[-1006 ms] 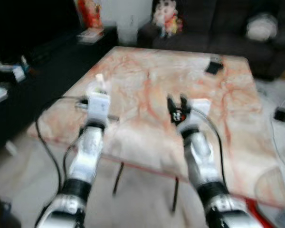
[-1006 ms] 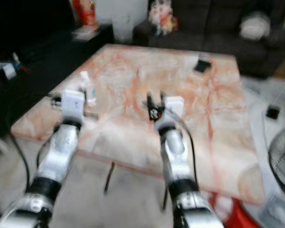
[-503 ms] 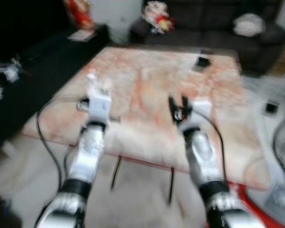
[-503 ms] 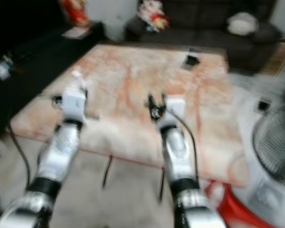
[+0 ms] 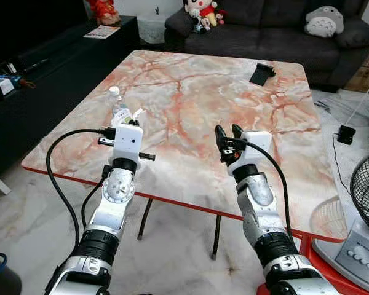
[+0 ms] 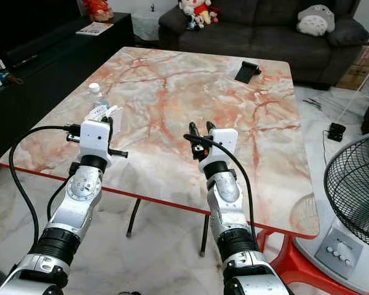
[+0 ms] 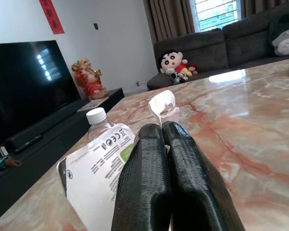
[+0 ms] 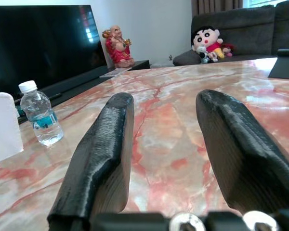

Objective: Picking trash to rubbish bin

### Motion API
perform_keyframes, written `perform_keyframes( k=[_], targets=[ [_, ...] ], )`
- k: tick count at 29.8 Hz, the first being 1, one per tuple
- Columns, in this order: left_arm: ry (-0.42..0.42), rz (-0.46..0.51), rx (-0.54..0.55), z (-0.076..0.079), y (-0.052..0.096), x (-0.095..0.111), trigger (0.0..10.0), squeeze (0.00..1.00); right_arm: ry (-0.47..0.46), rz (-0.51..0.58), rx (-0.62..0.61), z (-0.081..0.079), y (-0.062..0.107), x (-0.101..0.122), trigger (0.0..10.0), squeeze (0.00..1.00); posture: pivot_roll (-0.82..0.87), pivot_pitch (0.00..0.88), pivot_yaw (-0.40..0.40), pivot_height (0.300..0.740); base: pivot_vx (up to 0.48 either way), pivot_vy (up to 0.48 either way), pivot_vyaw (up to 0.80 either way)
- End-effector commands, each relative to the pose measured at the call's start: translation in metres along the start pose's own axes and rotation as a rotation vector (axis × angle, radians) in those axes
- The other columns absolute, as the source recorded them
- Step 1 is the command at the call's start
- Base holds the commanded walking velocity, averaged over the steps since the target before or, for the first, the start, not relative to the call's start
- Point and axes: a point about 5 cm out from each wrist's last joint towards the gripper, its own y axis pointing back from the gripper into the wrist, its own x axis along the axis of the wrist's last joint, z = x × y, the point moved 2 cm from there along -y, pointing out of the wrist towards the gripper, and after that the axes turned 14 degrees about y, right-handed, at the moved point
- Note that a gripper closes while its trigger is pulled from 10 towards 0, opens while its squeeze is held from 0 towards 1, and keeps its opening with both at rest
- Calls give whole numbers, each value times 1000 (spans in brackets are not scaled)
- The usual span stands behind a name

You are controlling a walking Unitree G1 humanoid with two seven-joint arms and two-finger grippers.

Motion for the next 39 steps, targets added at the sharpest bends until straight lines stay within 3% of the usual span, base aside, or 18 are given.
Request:
perform_keyframes(
  k=[1,16,39],
  targets=[
    [14,5,12,-3,-3,3,10000,0,-4,-1,11,-3,-2,2,10000,0,12,45,22,740,0,0,0],
    [18,0,5,0,-3,2,10000,0,-2,-7,17,-4,-2,0,10000,0,12,49,19,740,0,0,0],
    [23,-3,7,1,-3,2,10000,0,0,-11,20,-4,-2,0,10000,0,9,50,14,740,-272,0,0]
  ],
)
